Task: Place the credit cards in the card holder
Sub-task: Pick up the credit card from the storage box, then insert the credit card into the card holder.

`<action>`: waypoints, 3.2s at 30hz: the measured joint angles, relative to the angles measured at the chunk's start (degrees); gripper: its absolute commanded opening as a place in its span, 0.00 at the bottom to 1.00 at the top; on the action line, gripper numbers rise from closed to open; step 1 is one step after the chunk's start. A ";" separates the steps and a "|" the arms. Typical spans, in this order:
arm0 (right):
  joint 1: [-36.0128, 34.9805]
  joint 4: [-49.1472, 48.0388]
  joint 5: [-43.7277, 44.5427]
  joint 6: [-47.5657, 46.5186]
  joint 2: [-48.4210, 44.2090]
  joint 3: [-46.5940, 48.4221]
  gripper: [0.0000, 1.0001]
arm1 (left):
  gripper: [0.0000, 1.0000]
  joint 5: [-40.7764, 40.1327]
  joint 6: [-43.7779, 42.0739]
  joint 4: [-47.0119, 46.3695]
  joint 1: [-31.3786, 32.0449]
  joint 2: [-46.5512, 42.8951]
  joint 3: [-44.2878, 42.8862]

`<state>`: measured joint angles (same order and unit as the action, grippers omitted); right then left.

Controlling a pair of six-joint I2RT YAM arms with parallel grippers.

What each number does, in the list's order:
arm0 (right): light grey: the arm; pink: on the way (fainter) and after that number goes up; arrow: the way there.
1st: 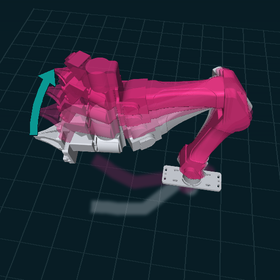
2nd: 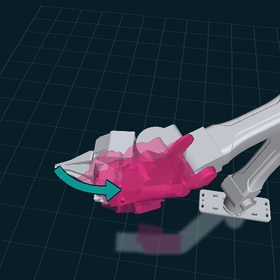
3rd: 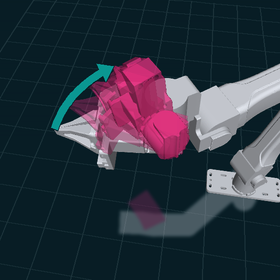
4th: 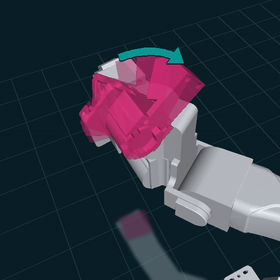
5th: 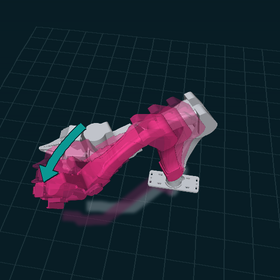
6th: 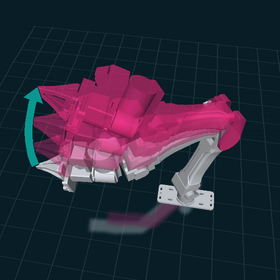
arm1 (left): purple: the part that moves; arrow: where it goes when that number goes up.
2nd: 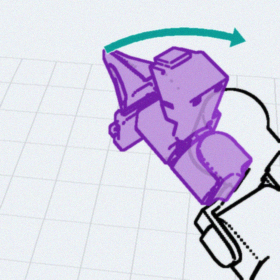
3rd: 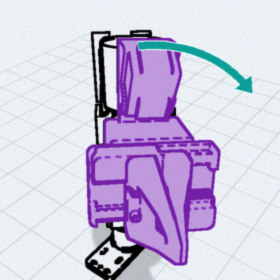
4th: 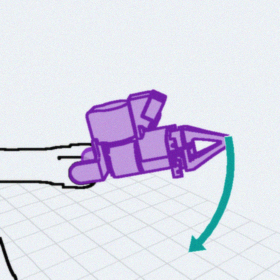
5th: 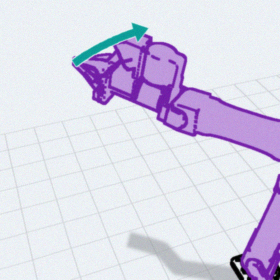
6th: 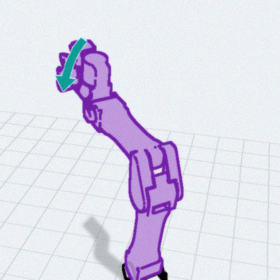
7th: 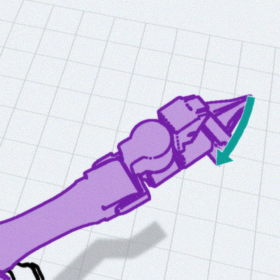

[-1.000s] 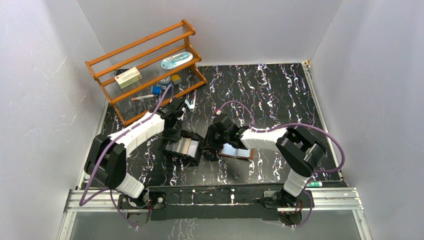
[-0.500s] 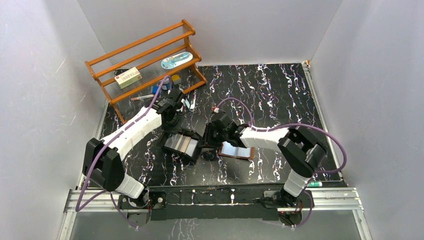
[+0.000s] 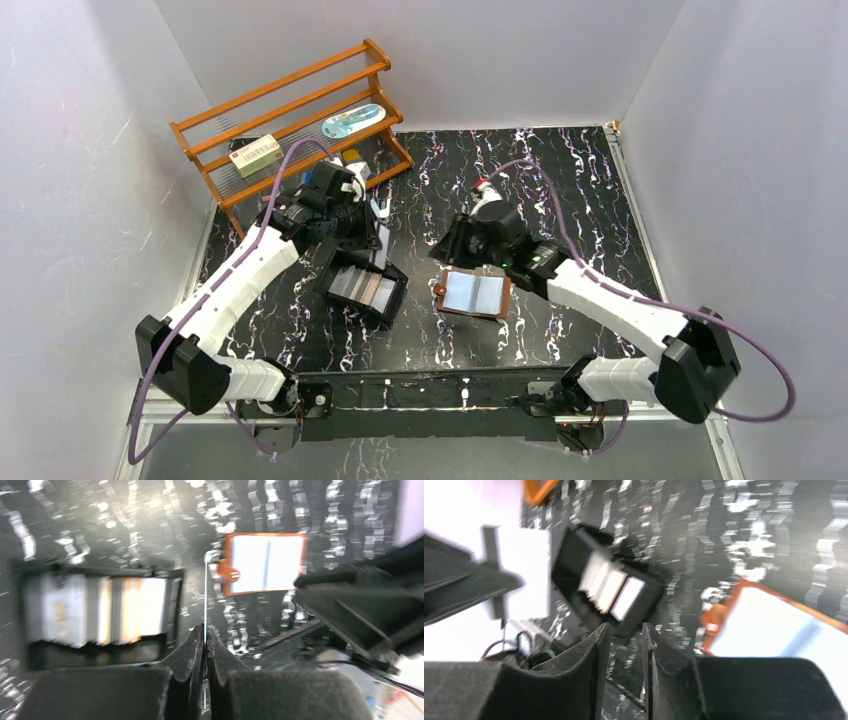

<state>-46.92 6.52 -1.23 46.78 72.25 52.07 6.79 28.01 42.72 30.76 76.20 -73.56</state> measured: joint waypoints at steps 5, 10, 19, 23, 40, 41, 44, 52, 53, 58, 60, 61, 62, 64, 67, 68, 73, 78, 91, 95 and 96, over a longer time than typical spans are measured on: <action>9.46 8.46 2.67 -3.13 -5.81 -3.58 0.35 | 0.00 9.53 5.90 -9.14 0.11 -1.49 2.80; 14.93 14.88 3.21 -6.38 -6.21 -6.60 0.34 | 0.00 13.90 11.52 -17.14 0.98 -0.39 6.99; 17.33 17.92 3.43 -10.75 0.09 -7.02 0.32 | 0.00 13.79 18.34 -28.61 7.34 6.51 11.32; 17.68 17.51 3.32 -11.72 3.61 -8.41 0.31 | 0.00 13.38 19.32 -33.18 9.27 11.96 11.32; 18.69 15.23 3.37 -12.37 6.88 -12.33 0.29 | 0.00 13.94 21.79 -46.77 14.25 28.39 10.95; 18.71 14.95 3.15 -12.33 6.88 -12.44 0.29 | 0.00 14.16 21.97 -47.47 14.40 28.41 10.95; 18.78 14.45 2.75 -12.28 6.86 -12.55 0.29 | 0.00 14.80 22.18 -49.92 14.75 28.55 10.99; 18.78 14.38 2.75 -11.85 6.75 -12.61 0.30 | 0.00 15.28 22.34 -53.18 16.26 30.60 13.03; 18.78 14.36 2.75 -11.78 6.67 -12.68 0.30 | 0.00 15.28 22.38 -53.00 16.37 30.95 13.20; 18.78 14.32 2.75 -11.45 6.43 -12.98 0.30 | 0.00 15.10 22.73 -53.22 16.79 31.36 13.99; 18.78 14.32 2.78 -11.43 6.43 -12.98 0.30 | 0.00 15.06 22.97 -53.33 16.90 31.36 14.58; 18.78 14.32 2.78 -11.41 6.36 -12.98 0.30 | 0.00 14.99 23.06 -53.44 16.94 31.36 14.84; 18.78 14.36 2.78 -11.41 6.29 -12.98 0.30 | 0.00 14.88 23.12 -53.42 16.94 31.36 15.06; 18.78 14.43 2.80 -11.39 6.01 -13.09 0.30 | 0.00 14.60 23.21 -53.48 16.98 31.36 15.41; 18.78 14.56 2.78 -11.21 5.73 -13.29 0.30 | 0.00 14.64 23.26 -53.92 16.98 31.36 15.61; 18.78 14.53 2.75 -11.21 5.73 -13.29 0.30 | 0.00 14.64 23.26 -54.27 17.00 31.36 15.65; 18.78 14.40 2.56 -11.08 5.73 -13.49 0.30 | 0.00 14.67 23.43 -54.75 17.00 31.36 15.72; 18.78 14.21 2.54 -10.99 5.73 -13.64 0.30 | 0.00 14.67 23.67 -54.60 17.00 31.36 15.72; 18.78 14.05 2.34 -10.97 5.73 -13.64 0.30 | 0.00 14.71 23.04 -51.19 17.05 30.10 13.05; 18.78 14.05 2.32 -10.97 5.73 -13.64 0.30 | 0.00 14.93 21.94 -51.30 17.05 31.36 12.76; 18.78 14.05 2.32 -10.99 5.73 -13.64 0.30 | 0.00 15.02 21.84 -51.32 17.05 31.91 12.74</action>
<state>-28.14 20.58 1.08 35.79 77.97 38.44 21.80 49.84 -8.60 47.81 108.12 -60.82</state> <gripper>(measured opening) 0.302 0.010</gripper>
